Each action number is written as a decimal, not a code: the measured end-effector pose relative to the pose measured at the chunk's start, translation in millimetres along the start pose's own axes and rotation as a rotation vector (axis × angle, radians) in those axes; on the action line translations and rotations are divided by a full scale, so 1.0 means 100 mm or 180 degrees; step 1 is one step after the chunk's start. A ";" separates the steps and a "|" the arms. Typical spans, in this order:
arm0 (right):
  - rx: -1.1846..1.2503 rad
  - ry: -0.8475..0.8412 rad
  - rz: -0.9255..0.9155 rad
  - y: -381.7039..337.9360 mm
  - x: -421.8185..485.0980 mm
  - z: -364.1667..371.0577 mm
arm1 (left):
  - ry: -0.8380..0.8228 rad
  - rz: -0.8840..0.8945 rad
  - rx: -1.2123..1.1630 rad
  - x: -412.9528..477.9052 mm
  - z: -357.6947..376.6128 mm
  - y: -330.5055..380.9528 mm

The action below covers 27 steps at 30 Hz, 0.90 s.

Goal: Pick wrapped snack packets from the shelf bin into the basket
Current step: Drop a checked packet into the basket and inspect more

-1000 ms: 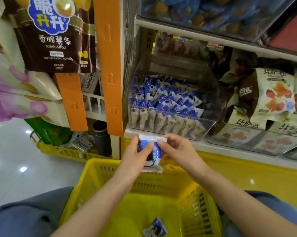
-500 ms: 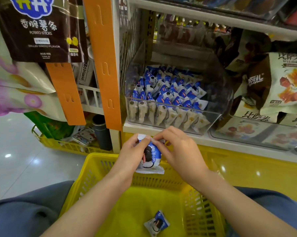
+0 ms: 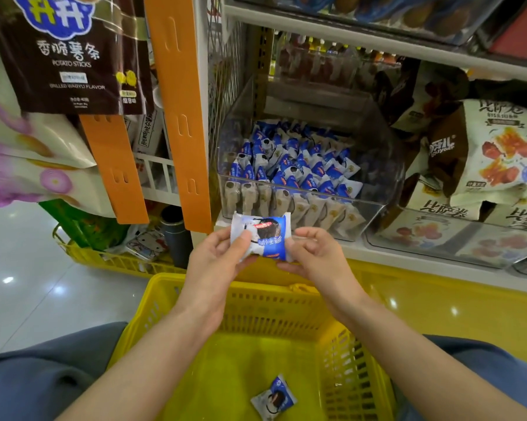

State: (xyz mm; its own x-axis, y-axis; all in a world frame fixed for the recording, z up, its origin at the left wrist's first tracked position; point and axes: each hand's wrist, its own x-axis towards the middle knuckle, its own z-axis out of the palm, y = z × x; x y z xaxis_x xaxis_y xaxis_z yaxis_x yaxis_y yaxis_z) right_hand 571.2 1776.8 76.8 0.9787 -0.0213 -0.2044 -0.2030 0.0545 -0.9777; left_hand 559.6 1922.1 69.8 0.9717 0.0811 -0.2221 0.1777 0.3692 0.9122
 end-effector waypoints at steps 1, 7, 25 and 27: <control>-0.0146 -0.0171 0.0070 0.01 0.00 0.02 | 0.0095 0.0138 0.0159 0.00 -0.01 0.00; -0.2027 -0.0246 -0.0710 0.15 -0.04 0.07 | 0.0294 0.1062 0.1946 0.03 -0.09 -0.04; -0.1905 -0.0273 -0.1128 0.17 -0.06 0.07 | -0.0230 0.0962 0.2553 -0.01 -0.04 -0.08; -0.2295 -0.0213 -0.1437 0.16 -0.08 0.06 | -0.0217 0.0821 0.2514 0.00 -0.04 -0.09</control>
State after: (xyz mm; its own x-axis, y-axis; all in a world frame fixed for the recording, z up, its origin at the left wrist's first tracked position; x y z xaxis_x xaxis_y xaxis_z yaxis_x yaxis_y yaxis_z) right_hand 560.2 1783.5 63.0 0.9659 0.1721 0.1936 0.2585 -0.5944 -0.7615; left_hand 557.4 1922.3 60.0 0.9996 0.0087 0.0251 -0.0193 -0.4134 0.9104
